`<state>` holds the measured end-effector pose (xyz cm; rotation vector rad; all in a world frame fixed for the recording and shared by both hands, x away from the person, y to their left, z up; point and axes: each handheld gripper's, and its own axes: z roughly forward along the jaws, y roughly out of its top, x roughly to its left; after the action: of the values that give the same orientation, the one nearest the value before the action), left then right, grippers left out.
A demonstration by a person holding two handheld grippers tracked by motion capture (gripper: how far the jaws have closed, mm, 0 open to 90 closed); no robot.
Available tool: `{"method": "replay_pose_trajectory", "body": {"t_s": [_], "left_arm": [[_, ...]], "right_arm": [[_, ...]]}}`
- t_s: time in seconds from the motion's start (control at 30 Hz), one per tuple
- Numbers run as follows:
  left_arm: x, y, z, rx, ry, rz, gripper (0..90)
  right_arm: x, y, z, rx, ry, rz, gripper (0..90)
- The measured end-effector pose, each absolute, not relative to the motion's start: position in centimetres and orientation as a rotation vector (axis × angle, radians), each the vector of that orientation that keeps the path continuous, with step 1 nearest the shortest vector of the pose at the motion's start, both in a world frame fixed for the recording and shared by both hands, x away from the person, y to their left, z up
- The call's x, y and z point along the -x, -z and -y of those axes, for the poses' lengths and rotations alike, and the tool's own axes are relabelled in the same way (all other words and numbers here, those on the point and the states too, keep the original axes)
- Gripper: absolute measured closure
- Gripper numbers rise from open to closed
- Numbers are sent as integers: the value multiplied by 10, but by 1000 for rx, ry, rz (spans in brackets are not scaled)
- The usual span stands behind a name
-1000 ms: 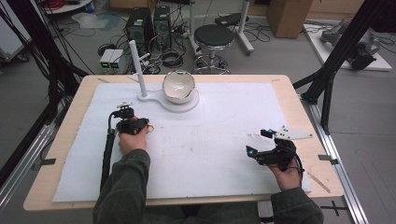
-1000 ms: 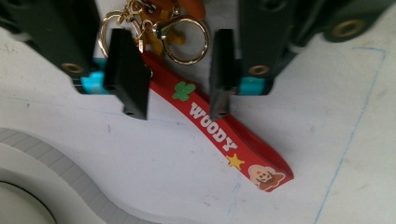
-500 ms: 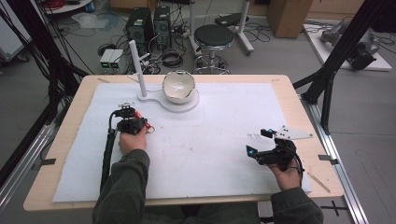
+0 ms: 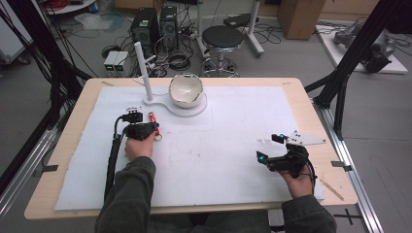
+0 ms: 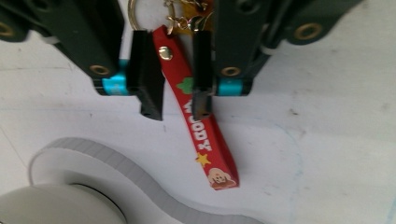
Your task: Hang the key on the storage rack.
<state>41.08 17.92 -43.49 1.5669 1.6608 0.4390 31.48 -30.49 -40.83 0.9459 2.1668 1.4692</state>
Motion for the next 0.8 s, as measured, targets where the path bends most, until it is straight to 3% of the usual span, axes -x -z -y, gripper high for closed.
{"method": "replay_pose_trajectory", "body": {"t_s": [0.13, 0.37, 0.53, 0.8], "left_arm": [[-411, 436, -175, -1605, -489, -1677, 636], [-419, 433, -159, -1676, -551, -1682, 587], [-423, 436, -148, -1752, -661, -1735, 668], [-423, 434, -149, -1767, -672, -1713, 706]], "right_arm": [[-315, 408, 305, -938, -1471, -2166, 52], [-316, 408, 303, -940, -1475, -2170, 52], [-316, 408, 304, -937, -1474, -2172, 52], [-315, 408, 307, -941, -1483, -2163, 52]]}}
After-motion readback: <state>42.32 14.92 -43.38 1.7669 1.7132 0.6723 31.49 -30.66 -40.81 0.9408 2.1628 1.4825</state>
